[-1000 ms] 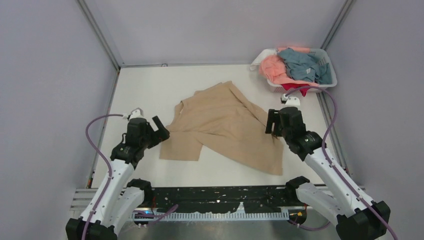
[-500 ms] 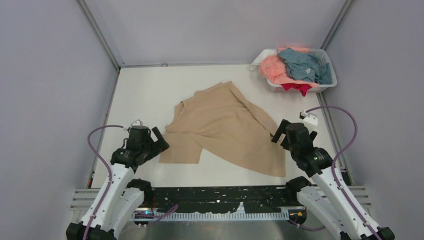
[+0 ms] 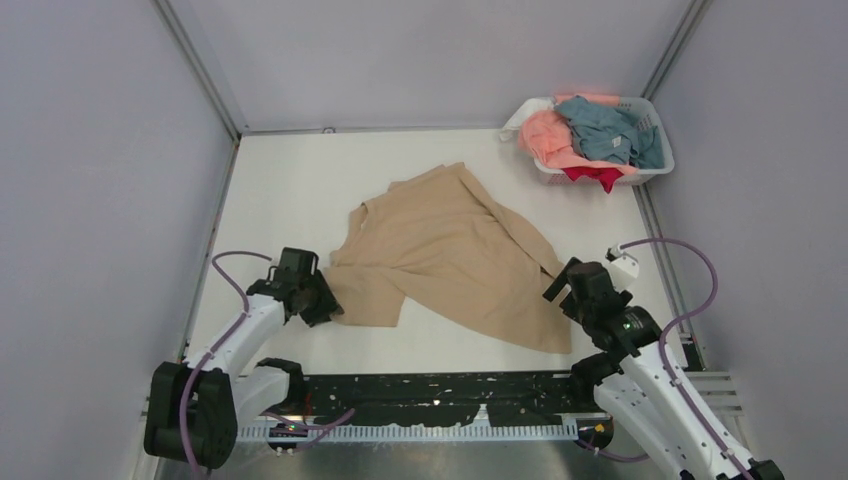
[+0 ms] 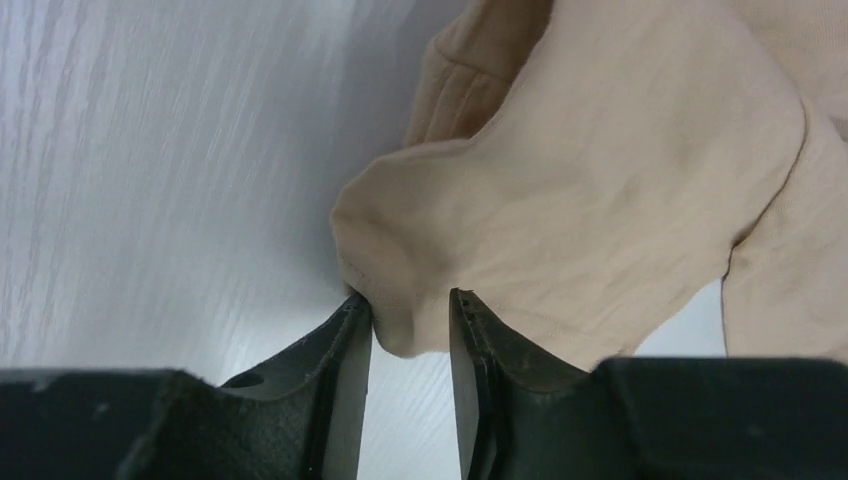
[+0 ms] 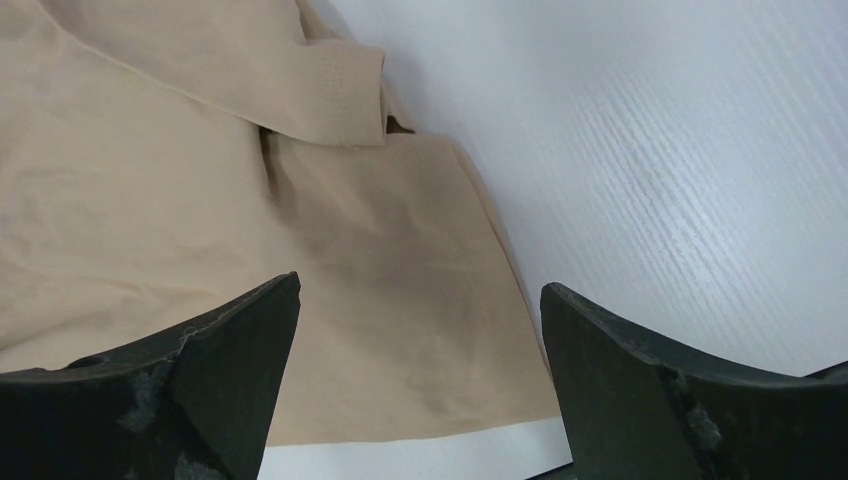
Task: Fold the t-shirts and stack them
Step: Flatten out the tshirt
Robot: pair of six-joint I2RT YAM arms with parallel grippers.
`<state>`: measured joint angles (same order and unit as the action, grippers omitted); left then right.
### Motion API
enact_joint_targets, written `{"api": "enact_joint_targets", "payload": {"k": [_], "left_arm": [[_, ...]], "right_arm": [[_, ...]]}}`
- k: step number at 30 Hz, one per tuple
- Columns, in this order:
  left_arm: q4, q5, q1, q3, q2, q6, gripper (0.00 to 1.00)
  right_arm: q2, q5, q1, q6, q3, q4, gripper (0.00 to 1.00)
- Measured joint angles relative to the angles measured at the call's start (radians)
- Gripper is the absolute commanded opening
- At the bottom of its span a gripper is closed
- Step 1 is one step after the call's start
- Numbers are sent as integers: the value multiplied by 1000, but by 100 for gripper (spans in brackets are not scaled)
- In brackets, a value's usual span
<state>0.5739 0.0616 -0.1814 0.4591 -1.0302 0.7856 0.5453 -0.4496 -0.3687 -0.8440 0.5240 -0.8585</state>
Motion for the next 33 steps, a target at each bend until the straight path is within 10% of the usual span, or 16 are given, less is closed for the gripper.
{"api": "enact_joint_targets", "payload": {"k": [3,22,33], "left_arm": [[-54,27,-1,5,-46,-5,0],[-179,41,-5,1,-95,-16,0],[-146,1,-6,1,-42,-34,0]], "right_arm": [[74,48,0,2,-32,38,95],[115,86,0,-217,-47,-124,100],[228,185,0,-260,-98,-75,47]]}}
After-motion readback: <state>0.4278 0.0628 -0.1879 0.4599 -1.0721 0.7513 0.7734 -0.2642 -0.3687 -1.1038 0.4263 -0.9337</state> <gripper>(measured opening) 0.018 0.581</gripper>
